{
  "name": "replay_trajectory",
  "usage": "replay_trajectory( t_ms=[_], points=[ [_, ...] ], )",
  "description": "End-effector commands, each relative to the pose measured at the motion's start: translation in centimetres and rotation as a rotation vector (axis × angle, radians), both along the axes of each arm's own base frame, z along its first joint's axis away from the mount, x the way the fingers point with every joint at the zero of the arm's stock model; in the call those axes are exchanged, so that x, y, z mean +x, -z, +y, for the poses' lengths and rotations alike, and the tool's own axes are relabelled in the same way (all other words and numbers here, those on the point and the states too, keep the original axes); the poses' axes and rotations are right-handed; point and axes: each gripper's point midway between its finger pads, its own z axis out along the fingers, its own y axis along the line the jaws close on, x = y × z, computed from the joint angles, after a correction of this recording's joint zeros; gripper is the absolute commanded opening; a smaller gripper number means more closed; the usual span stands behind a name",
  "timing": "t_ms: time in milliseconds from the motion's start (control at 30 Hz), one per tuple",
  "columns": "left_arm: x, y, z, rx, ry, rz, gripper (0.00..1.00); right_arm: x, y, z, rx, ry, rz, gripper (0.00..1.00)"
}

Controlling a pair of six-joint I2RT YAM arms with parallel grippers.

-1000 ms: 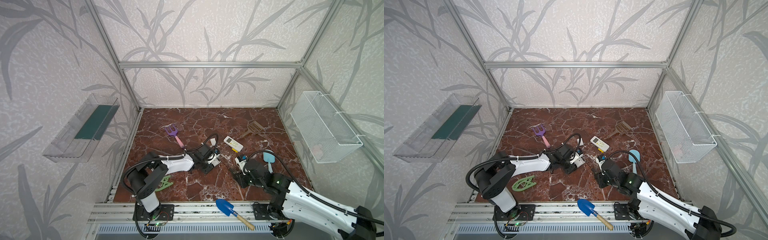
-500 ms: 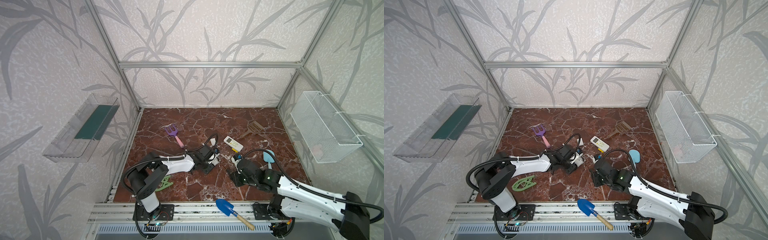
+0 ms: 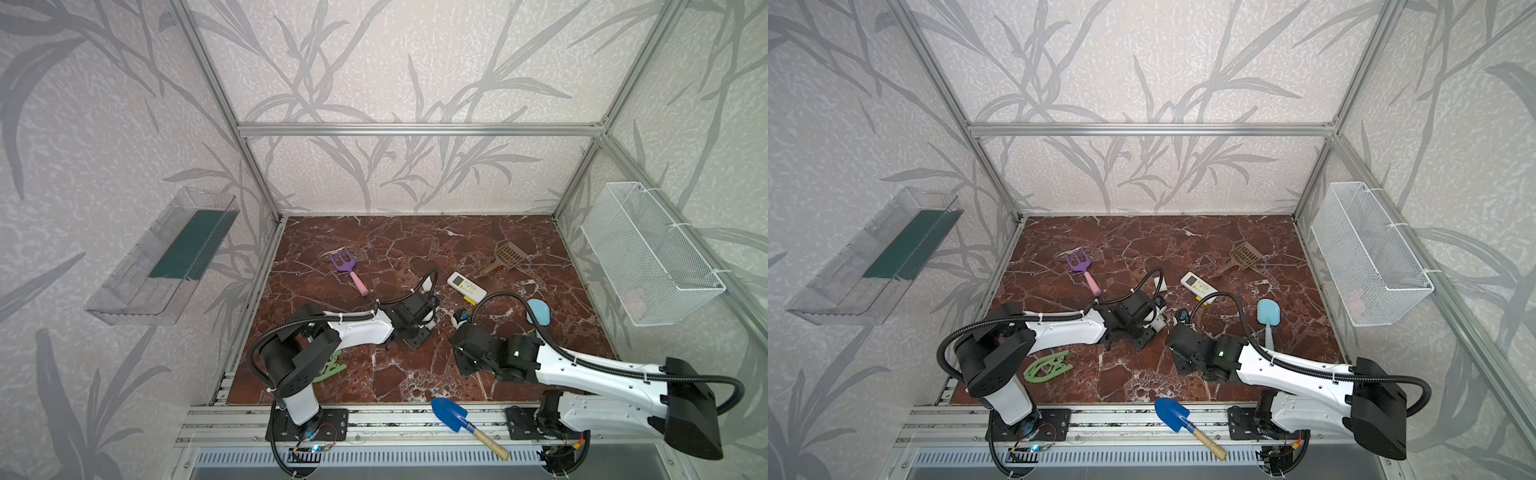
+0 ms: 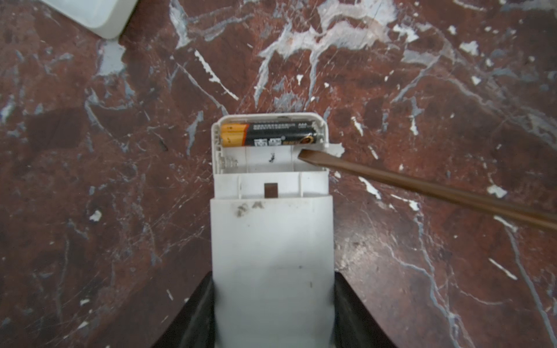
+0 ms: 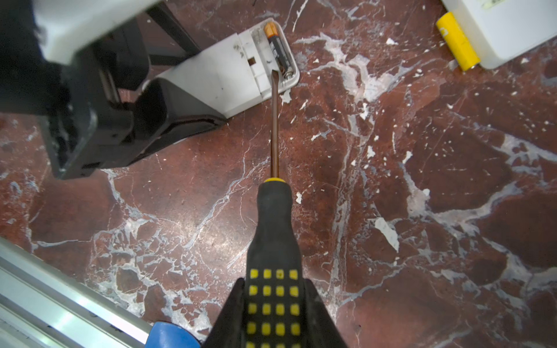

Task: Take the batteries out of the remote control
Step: 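Move the screwdriver tip to the black-and-gold battery with the right gripper, then pry the black-and-gold battery out with the screwdriver tip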

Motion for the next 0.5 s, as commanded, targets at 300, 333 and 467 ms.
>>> replay_trajectory(
  t_ms=[300, 333, 467],
  points=[
    [-0.4, -0.5, -1.5, -0.058, 0.001, 0.009, 0.27, 0.6, 0.2, -0.4, -0.062, 0.044, -0.045, 0.0],
    [-0.5, -0.6, -1.6, -0.064, 0.002, 0.011, 0.27, 0.6, 0.3, -0.4, -0.063, 0.048, -0.047, 0.0],
    [-0.7, -0.8, -2.0, -0.078, 0.012, 0.015, 0.27, 0.8, 0.9, 0.1, -0.075, 0.044, -0.045, 0.0]
  ],
)
